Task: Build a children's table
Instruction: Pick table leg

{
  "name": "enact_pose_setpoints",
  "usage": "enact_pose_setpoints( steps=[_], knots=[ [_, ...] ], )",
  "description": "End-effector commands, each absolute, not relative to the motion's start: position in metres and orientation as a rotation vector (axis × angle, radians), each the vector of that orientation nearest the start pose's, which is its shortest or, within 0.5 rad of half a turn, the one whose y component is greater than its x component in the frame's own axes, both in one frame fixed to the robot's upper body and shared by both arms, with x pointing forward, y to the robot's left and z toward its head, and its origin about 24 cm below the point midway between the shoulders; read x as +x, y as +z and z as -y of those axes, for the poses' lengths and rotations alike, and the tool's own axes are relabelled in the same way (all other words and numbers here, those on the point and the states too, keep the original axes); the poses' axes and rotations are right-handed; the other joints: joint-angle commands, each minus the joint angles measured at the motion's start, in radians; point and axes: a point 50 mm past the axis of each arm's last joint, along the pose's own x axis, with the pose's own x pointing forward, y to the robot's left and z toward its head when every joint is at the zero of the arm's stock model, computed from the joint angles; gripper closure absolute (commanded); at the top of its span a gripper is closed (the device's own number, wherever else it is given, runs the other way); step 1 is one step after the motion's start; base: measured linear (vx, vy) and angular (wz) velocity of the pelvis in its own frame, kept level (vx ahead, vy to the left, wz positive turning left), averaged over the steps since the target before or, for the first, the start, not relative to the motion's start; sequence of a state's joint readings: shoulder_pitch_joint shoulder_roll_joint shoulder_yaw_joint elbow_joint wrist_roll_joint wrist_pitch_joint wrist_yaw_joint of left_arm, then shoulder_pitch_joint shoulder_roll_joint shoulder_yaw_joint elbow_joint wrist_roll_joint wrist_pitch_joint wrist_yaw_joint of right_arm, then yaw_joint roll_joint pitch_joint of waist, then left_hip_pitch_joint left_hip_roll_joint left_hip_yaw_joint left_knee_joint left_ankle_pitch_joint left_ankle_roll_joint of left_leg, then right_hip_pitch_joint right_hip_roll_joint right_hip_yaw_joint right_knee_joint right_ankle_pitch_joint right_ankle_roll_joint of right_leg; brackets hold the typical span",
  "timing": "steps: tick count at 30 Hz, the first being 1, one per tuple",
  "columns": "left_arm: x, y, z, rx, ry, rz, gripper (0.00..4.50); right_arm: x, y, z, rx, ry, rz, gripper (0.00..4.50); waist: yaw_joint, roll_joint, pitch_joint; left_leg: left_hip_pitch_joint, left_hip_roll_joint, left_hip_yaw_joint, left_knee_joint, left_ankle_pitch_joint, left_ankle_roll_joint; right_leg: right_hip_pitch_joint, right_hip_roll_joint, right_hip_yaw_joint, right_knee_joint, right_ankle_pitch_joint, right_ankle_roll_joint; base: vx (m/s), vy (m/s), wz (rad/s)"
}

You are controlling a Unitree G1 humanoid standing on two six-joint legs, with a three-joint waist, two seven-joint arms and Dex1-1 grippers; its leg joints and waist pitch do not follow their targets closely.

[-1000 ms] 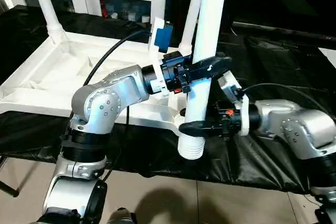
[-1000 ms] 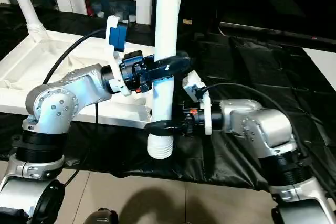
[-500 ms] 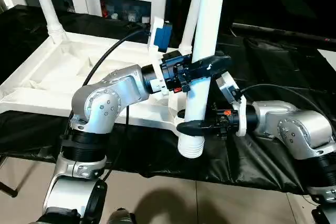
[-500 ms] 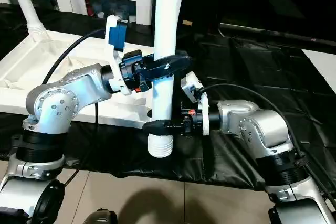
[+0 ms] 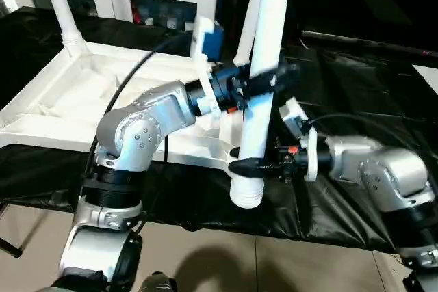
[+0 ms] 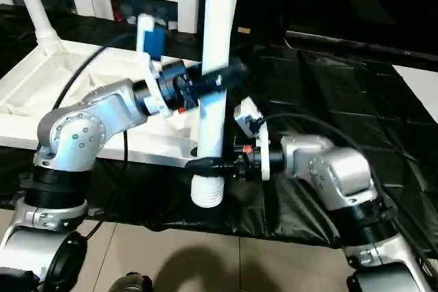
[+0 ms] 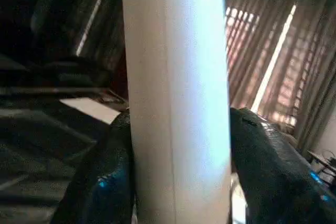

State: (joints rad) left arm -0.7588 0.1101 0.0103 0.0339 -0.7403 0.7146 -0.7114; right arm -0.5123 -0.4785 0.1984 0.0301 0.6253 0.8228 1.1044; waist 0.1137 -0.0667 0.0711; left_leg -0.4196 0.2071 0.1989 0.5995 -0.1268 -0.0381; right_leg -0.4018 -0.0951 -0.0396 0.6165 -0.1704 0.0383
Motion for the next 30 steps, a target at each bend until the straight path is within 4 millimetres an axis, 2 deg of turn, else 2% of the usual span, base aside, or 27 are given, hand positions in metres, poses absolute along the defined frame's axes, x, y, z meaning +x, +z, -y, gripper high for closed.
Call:
enact_pose_setpoints(
  steps=[1,2,3,4,5,6,7,8,9,10,12,13,14,15,16,17,19,20,21,22,23,25,26,27,28,29,30],
  knots=[
    [0.319,0.235,-0.058,-0.447,-1.213,0.233,1.53,0.288,0.12,0.127,0.246,1.355,-0.406,2.61,0.0,0.007,-0.083,0.047,0.02,-0.016,-0.074,-0.356,-0.101,0.025,-0.039,0.02,-0.082,-0.309,-0.155,0.0,0.0,0.0],
    [0.319,0.235,-0.058,-0.447,-1.213,0.233,1.53,0.288,0.12,0.127,0.246,1.355,-0.406,2.61,-0.001,0.005,-0.085,0.047,0.019,-0.017,-0.073,-0.358,-0.103,0.026,-0.039,0.018,-0.081,-0.31,-0.154,0.0,0.0,0.0],
    [0.323,0.239,-0.063,-0.479,-1.155,0.273,1.53,0.289,0.121,0.126,0.266,1.333,-0.37,2.61,0.003,0.011,-0.086,0.049,0.02,-0.018,-0.073,-0.361,-0.104,0.026,-0.04,0.018,-0.079,-0.304,-0.154,0.0,0.0,0.0],
    [0.33,0.24,-0.068,-0.466,-1.068,0.29,1.53,0.292,0.121,0.125,0.291,1.3,-0.33,2.61,0.001,0.012,-0.086,0.049,0.019,-0.019,-0.073,-0.368,-0.105,0.026,-0.039,0.017,-0.078,-0.302,-0.154,0.0,0.0,0.0],
    [0.331,0.24,-0.069,-0.465,-1.062,0.291,1.53,0.292,0.121,0.125,0.293,1.298,-0.327,2.61,0.001,0.01,-0.086,0.048,0.019,-0.019,-0.075,-0.367,-0.103,0.025,-0.039,0.018,-0.082,-0.302,-0.149,0.0,0.0,0.0],
    [0.338,0.234,-0.076,-0.359,-0.956,0.265,1.53,0.295,0.123,0.126,0.315,1.24,-0.276,2.61,0.0,0.015,-0.085,0.05,0.02,-0.02,-0.076,-0.383,-0.106,0.02,-0.039,0.019,-0.085,-0.315,-0.136,0.0,0.0,0.0],
    [0.343,0.229,-0.081,-0.278,-0.892,0.243,1.53,0.297,0.123,0.127,0.329,1.201,-0.244,2.61,-0.003,0.012,-0.086,0.05,0.018,-0.021,-0.075,-0.387,-0.107,0.021,-0.037,0.017,-0.081,-0.321,-0.129,0.0,0.0,0.0],
    [0.343,0.229,-0.081,-0.278,-0.892,0.243,1.53,0.297,0.123,0.127,0.329,1.201,-0.244,2.61,-0.003,0.014,-0.087,0.051,0.018,-0.022,-0.076,-0.382,-0.11,0.022,-0.036,0.016,-0.081,-0.332,-0.11,0.0,0.0,0.0],
    [0.347,0.22,-0.088,-0.12,-0.807,0.214,1.53,0.301,0.122,0.131,0.318,1.116,-0.215,2.61,-0.001,0.023,-0.087,0.053,0.018,-0.023,-0.077,-0.38,-0.114,0.022,-0.037,0.017,-0.08,-0.327,-0.114,0.0,0.0,0.0],
    [0.347,0.22,-0.088,-0.12,-0.807,0.214,1.53,0.301,0.122,0.131,0.318,1.116,-0.215,2.61,-0.003,0.023,-0.088,0.053,0.02,-0.024,-0.078,-0.377,-0.119,0.018,-0.036,0.018,-0.08,-0.318,-0.102,0.0,0.0,0.0],
    [0.348,0.215,-0.093,-0.059,-0.771,0.193,1.53,0.304,0.119,0.134,0.302,1.065,-0.213,2.61,-0.004,0.022,-0.089,0.052,0.019,-0.022,-0.078,-0.368,-0.121,0.021,-0.035,0.016,-0.076,-0.289,-0.123,0.0,0.0,0.0],
    [0.348,0.201,-0.106,0.118,-0.7,0.144,1.53,0.311,0.112,0.146,0.263,0.897,-0.194,2.61,0.0,0.035,-0.09,0.055,0.021,-0.025,-0.079,-0.369,-0.127,0.017,-0.036,0.017,-0.075,-0.281,-0.122,0.0,0.0,0.0],
    [0.345,0.192,-0.112,0.177,-0.696,0.104,1.53,0.316,0.107,0.155,0.24,0.781,-0.194,2.61,-0.008,0.035,-0.089,0.052,0.017,-0.026,-0.082,-0.38,-0.144,0.017,-0.036,0.016,-0.073,-0.294,-0.116,0.0,0.0,0.0],
    [0.345,0.192,-0.112,0.177,-0.696,0.104,1.53,0.316,0.107,0.155,0.24,0.781,-0.194,2.61,-0.009,0.034,-0.088,0.053,0.016,-0.023,-0.081,-0.384,-0.144,0.015,-0.034,0.016,-0.075,-0.3,-0.118,0.0,0.0,0.0],
    [0.341,0.186,-0.115,0.188,-0.708,0.083,1.53,0.319,0.103,0.163,0.203,0.69,-0.186,2.61,-0.007,0.039,-0.088,0.059,0.016,-0.021,-0.079,-0.394,-0.148,0.01,-0.034,0.018,-0.075,-0.306,-0.127,0.0,0.0,0.0],
    [0.337,0.179,-0.118,0.161,-0.704,0.069,1.53,0.322,0.1,0.17,0.17,0.595,-0.173,2.61,-0.004,0.046,-0.089,0.059,0.016,-0.021,-0.079,-0.403,-0.151,0.011,-0.035,0.019,-0.075,-0.303,-0.139,0.0,0.0,0.0],
    [0.335,0.176,-0.12,0.134,-0.698,0.063,1.53,0.323,0.099,0.174,0.148,0.541,-0.165,2.61,-0.004,0.045,-0.09,0.06,0.014,-0.02,-0.078,-0.416,-0.145,0.012,-0.031,0.018,-0.076,-0.301,-0.147,0.0,0.0,0.0],
    [0.334,0.171,-0.125,0.122,-0.63,0.08,1.53,0.326,0.1,0.178,0.121,0.466,-0.119,2.61,-0.002,0.061,-0.09,0.057,0.014,-0.024,-0.08,-0.423,-0.145,0.014,-0.033,0.018,-0.072,-0.291,-0.152,0.0,0.0,0.0],
    [0.333,0.169,-0.127,0.117,-0.607,0.082,1.53,0.326,0.1,0.179,0.116,0.443,-0.119,2.61,-0.012,0.048,-0.087,0.051,0.014,-0.023,-0.083,-0.437,-0.141,0.016,-0.031,0.016,-0.077,-0.293,-0.152,0.0,0.0,0.0],
    [0.324,0.153,-0.142,0.083,-0.44,0.077,1.53,0.322,0.099,0.182,0.064,0.33,-0.102,2.61,-0.011,0.059,-0.087,0.053,0.018,-0.024,-0.081,-0.438,-0.138,0.016,-0.033,0.018,-0.074,-0.289,-0.152,0.0,0.0,0.0],
    [0.319,0.146,-0.149,0.07,-0.371,0.066,1.53,0.32,0.098,0.183,0.036,0.3,-0.092,2.61,-0.019,0.046,-0.083,0.043,0.014,-0.021,-0.084,-0.423,-0.119,0.023,-0.03,0.017,-0.081,-0.308,-0.138,0.0,0.0,0.0],
    [0.319,0.146,-0.149,0.07,-0.371,0.066,1.53,0.32,0.098,0.183,0.036,0.3,-0.092,2.61,-0.021,0.053,-0.087,0.048,0.01,-0.018,-0.077,-0.42,-0.102,0.018,-0.03,0.019,-0.085,-0.347,-0.12,0.0,0.0,0.0],
    [0.302,0.128,-0.171,0.075,-0.211,0.019,1.53,0.304,0.092,0.179,0.048,0.266,-0.115,2.61,-0.025,0.053,-0.089,0.047,0.007,-0.019,-0.075,-0.418,-0.095,0.017,-0.026,0.018,-0.091,-0.385,-0.103,0.0,0.0,0.0],
    [0.295,0.121,-0.178,0.067,-0.17,-0.015,1.53,0.298,0.09,0.178,0.062,0.26,-0.127,2.61,-0.027,0.051,-0.086,0.04,0.013,-0.022,-0.082,-0.397,-0.088,0.024,-0.027,0.019,-0.089,-0.358,-0.092,0.0,0.0,0.0],
    [0.291,0.117,-0.182,0.061,-0.146,-0.038,1.53,0.294,0.088,0.176,0.07,0.257,-0.133,2.61,-0.033,0.052,-0.083,0.035,0.01,-0.023,-0.085,-0.397,-0.077,0.022,-0.024,0.016,-0.09,-0.38,-0.081,0.0,0.0,0.0],
    [0.291,0.117,-0.182,0.061,-0.146,-0.038,1.53,0.294,0.088,0.176,0.07,0.257,-0.133,2.61,-0.035,0.054,-0.085,0.039,0.009,-0.022,-0.083,-0.407,-0.077,0.019,-0.021,0.016,-0.092,-0.396,-0.076,0.0,0.0,0.0],
    [0.283,0.115,-0.189,0.086,-0.113,-0.013,1.53,0.286,0.083,0.172,0.039,0.273,-0.142,2.61,-0.036,0.05,-0.085,0.047,0.008,-0.022,-0.079,-0.436,-0.077,0.009,-0.019,0.016,-0.101,-0.44,-0.068,0.0,0.0,0.0]
  ],
)
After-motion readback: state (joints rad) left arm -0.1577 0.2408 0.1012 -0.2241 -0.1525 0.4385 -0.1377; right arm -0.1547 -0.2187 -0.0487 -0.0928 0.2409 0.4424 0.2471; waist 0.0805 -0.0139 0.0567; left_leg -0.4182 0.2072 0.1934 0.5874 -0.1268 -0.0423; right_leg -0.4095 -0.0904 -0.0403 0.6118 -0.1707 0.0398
